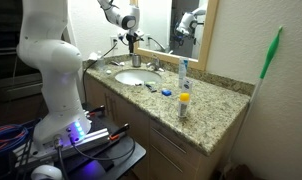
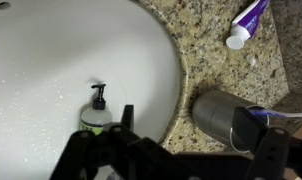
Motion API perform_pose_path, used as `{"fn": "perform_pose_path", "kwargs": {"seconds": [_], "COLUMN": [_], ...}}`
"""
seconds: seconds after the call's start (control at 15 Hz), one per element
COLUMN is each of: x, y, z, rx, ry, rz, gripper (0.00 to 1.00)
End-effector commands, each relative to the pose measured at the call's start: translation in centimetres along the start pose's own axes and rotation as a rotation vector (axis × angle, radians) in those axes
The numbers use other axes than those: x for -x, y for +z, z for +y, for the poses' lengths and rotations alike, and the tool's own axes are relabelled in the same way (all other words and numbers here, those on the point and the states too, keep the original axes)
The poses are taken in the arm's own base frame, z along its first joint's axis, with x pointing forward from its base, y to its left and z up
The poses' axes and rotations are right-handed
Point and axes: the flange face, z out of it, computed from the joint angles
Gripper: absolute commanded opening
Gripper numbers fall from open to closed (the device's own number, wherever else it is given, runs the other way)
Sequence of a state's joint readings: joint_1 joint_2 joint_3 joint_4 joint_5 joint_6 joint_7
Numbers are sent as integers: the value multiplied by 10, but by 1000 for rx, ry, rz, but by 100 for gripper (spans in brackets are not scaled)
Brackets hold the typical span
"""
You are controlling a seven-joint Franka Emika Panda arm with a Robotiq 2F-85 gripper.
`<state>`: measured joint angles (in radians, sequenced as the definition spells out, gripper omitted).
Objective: Run water over the green bottle
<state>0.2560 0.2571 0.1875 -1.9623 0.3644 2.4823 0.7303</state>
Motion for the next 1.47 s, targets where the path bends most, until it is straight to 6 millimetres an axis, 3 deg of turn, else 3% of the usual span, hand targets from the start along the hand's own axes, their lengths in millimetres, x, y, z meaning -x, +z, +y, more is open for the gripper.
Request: {"fn": "perform_pose_path", "kwargs": {"seconds": [0.0,0.33,0.8,1.13,1.4], "x": [-20,-29,-31,-43,-57], "y": [-4,-29,-24,-56,-93], "z": [-5,-19,-22,-21,7], "rx": [-55,-200,-203,-260,-62], "ry": [29,72,69,12,-125], "rz": [76,70,70,73,4], "gripper": [100,100,100,100,100]}}
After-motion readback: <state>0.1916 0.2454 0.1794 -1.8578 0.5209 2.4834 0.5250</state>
